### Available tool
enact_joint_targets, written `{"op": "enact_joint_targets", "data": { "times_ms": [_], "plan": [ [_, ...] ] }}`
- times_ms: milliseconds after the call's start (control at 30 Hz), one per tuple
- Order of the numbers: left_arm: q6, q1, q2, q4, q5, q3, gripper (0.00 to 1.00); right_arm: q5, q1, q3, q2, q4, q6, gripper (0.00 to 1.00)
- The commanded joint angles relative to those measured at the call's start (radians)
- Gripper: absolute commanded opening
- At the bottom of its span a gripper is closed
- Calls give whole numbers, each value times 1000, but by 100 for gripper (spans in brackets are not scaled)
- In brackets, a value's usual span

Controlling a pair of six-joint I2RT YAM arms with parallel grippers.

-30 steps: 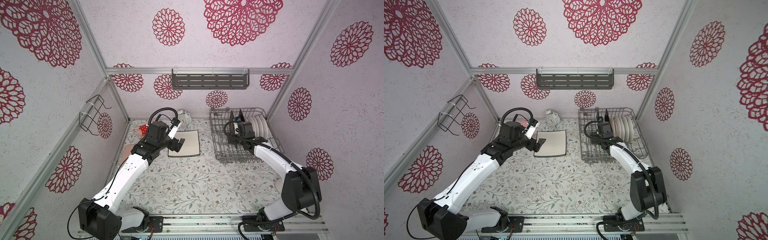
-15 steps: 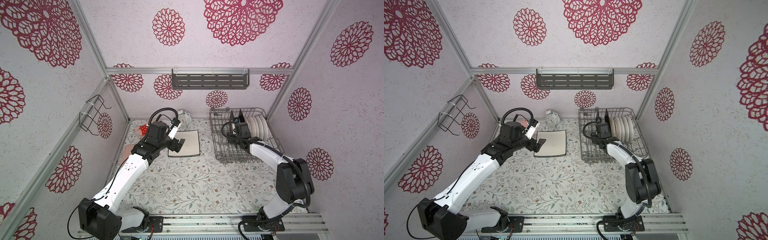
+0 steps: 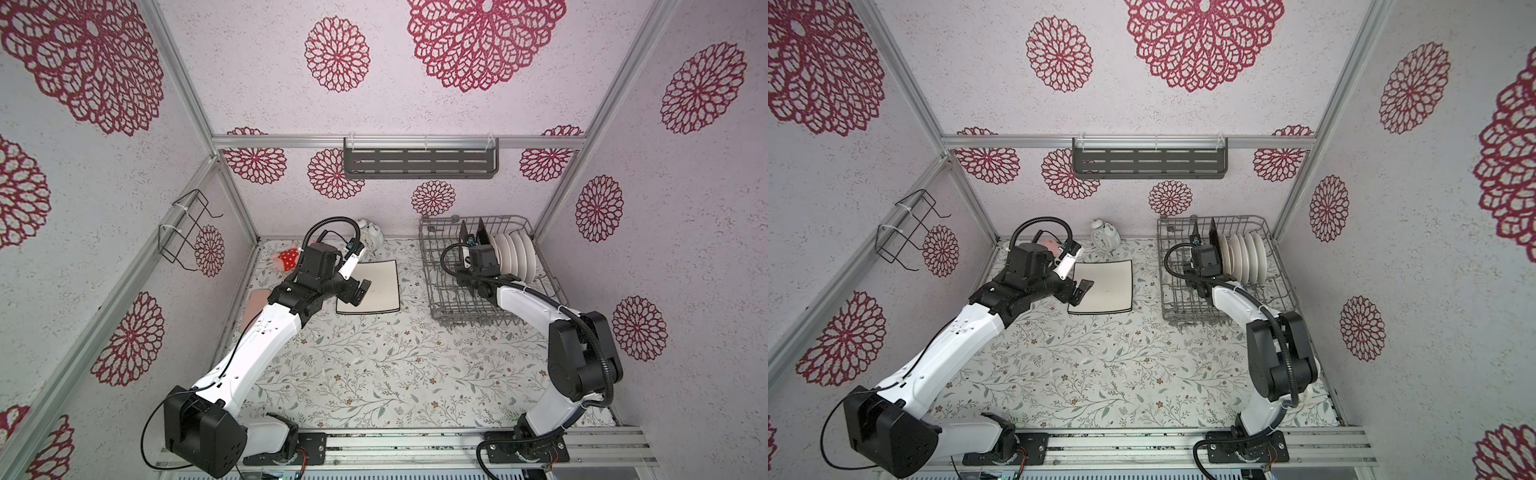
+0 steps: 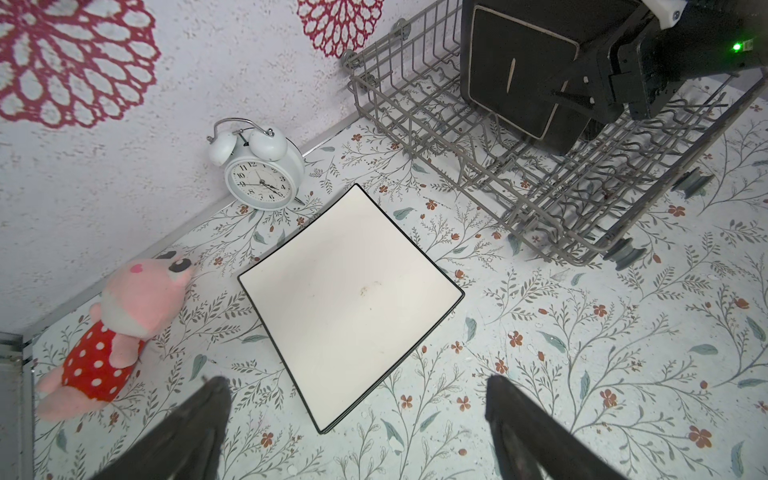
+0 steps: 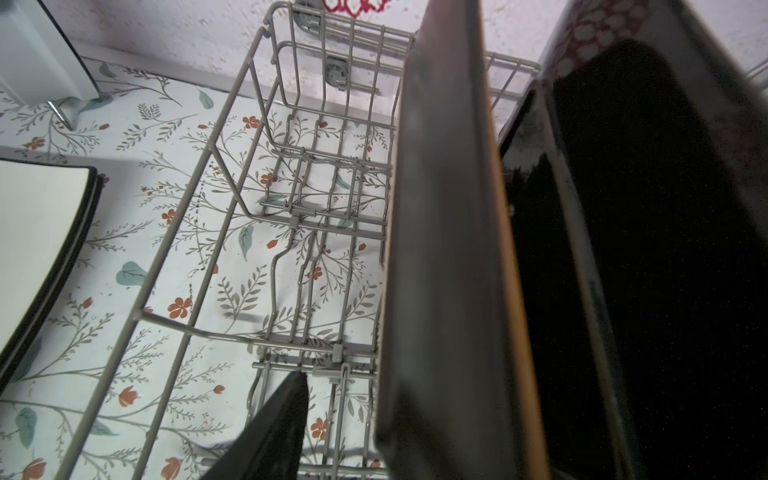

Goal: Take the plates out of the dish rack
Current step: 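Lower the right gripper into the rack and grasp the dark square plate's edge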

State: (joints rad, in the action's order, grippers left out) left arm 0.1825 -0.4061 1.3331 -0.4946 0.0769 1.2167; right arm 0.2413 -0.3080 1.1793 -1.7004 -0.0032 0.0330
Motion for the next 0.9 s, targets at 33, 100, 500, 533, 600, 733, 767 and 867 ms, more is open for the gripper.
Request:
{"op": "enact_joint_targets", "data": {
  "times_ms": [33, 100, 500, 533, 600, 733, 767, 867],
  "plan": [
    [18, -7, 18, 1, 7, 32, 97, -14, 23, 3, -9, 52, 7, 54],
    [17, -7, 24, -1, 6, 36, 97, -17, 26, 3, -10, 52, 5, 49],
    [12, -7, 46, -4, 23, 43, 97, -40, 35, -4, 11, 66, 16, 27],
    [12, -7, 47, -5, 24, 43, 97, -40, 35, -6, 14, 69, 17, 26],
    [12, -7, 50, -9, 24, 43, 97, -40, 35, -10, 22, 77, 16, 23],
    [7, -8, 52, -13, 32, 44, 97, -40, 35, -15, 49, 89, 18, 17],
    [6, -7, 52, -12, 33, 44, 97, -39, 35, -13, 55, 89, 20, 16],
    [2, -7, 49, -13, 38, 46, 97, -43, 35, -11, 81, 92, 24, 14]
  ]
}}
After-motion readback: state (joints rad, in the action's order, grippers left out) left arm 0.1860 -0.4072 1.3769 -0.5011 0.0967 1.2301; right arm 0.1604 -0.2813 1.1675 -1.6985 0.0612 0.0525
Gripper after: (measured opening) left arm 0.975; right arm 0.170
